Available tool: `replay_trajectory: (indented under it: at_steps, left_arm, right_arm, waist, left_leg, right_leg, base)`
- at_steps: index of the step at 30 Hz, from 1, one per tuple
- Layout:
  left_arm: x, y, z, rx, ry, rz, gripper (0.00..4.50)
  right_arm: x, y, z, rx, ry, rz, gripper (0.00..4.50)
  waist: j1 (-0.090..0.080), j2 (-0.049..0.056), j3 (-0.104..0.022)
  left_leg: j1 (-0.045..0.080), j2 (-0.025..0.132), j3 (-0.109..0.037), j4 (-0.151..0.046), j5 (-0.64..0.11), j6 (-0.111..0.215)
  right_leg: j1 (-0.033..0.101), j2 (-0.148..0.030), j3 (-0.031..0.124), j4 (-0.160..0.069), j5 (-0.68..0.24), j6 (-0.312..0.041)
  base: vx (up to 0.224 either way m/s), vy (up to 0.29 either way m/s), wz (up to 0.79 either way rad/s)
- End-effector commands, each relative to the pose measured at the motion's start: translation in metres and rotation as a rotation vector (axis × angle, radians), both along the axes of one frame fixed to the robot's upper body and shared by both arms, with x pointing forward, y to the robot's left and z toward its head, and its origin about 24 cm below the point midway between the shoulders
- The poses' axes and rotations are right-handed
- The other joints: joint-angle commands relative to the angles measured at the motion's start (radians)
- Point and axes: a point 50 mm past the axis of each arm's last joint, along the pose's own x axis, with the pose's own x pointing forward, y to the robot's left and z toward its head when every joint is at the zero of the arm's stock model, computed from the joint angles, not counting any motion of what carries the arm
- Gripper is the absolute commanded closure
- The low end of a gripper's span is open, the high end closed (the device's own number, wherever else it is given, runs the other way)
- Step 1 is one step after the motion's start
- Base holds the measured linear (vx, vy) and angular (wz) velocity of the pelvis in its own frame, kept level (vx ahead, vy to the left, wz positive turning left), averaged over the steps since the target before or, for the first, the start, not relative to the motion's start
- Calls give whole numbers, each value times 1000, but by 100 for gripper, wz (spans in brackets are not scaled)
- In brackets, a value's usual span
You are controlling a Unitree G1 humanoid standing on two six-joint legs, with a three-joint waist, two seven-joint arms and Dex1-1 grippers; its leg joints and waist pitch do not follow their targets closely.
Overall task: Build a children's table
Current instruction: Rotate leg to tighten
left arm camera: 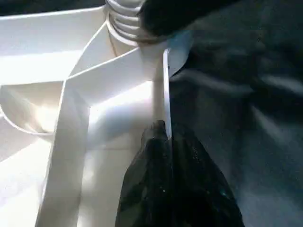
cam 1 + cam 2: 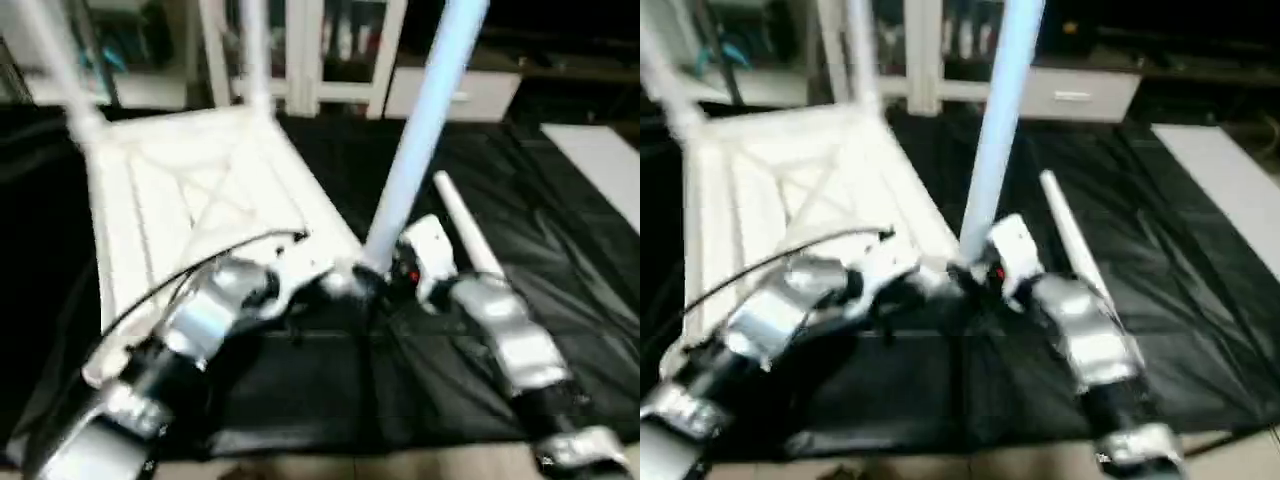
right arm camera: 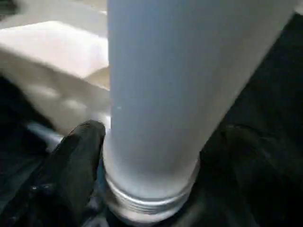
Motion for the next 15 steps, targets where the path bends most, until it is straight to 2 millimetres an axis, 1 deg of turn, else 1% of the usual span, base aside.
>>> replay_trajectory:
  at_steps: [1, 2, 3, 6, 7, 8, 10, 11, 12, 15]
  left_arm:
    - [-18, 8, -21, 75, 138, -73, 450]
    - [-22, 9, -20, 76, 151, -117, 450]
    - [-27, 10, -19, 78, 183, -165, 450]
    - [-39, 12, -17, 78, 247, -260, 450]
    - [-40, 13, -17, 82, 255, -266, 450]
    - [-42, 14, -17, 95, 261, -271, 450]
    - [-42, 14, -16, 99, 260, -270, 450]
    - [-42, 15, -16, 103, 259, -270, 450]
    - [-42, 16, -16, 110, 261, -274, 450]
    - [-44, 17, -15, 121, 277, -291, 450]
  right_arm:
    - [-8, -14, 7, -15, 14, 116, 12]
    - [-11, -16, 8, -23, 28, 163, 12]
    - [-15, -17, 8, -34, 47, 225, 12]
    - [-20, -19, 8, -52, 73, 314, 12]
    - [-21, -19, 8, -53, 78, 329, 12]
    - [-25, -19, 7, -63, 86, 378, 12]
    - [-26, -19, 7, -65, 90, 393, 12]
    - [-27, -18, 7, -71, 90, 411, 12]
    - [-29, -16, 7, -72, 97, 445, 12]
    - [-33, -13, 6, -62, 115, 500, 12]
  waist:
    - [-3, 5, -59]
    - [-5, 4, -59]
    - [-4, -1, -60]
    - [-4, 1, -58]
    - [-3, -2, -58]
    - [-3, -1, -57]
    - [-2, -1, -56]
    - [-2, -3, -56]
    - [-1, -1, -56]
    - [-2, -1, -57]
  left_leg:
    - [27, 94, -38, -69, -159, 23]
    - [25, 93, -38, -69, -162, 23]
    - [26, 92, -38, -69, -167, 25]
    - [26, 92, -39, -69, -180, 24]
    - [27, 92, -39, -69, -188, 21]
    - [28, 92, -38, -69, -197, 17]
    - [29, 93, -39, -70, -205, 8]
    - [30, 92, -38, -70, -211, 5]
    - [32, 93, -40, -70, -226, -6]
    - [29, 92, -41, -71, -229, -7]
  right_leg:
    - [40, -85, 64, -44, -99, -225]
    - [40, -85, 64, -43, -103, -226]
    - [41, -86, 63, -45, -110, -227]
    - [39, -87, 64, -47, -146, -231]
    - [38, -88, 63, -48, -166, -232]
    - [35, -88, 65, -50, -183, -231]
    - [34, -88, 65, -52, -201, -229]
    - [33, -88, 65, -53, -210, -228]
    - [32, -88, 65, -54, -223, -224]
    - [33, -86, 65, -50, -208, -223]
  base:
    - [0, 0, 0]
    - [0, 0, 0]
    - [0, 0, 0]
    - [0, 0, 0]
    - [0, 0, 0]
    - [0, 0, 0]
    - [0, 0, 0]
    - [0, 0, 0]
    - [0, 0, 0]
    - [0, 0, 0]
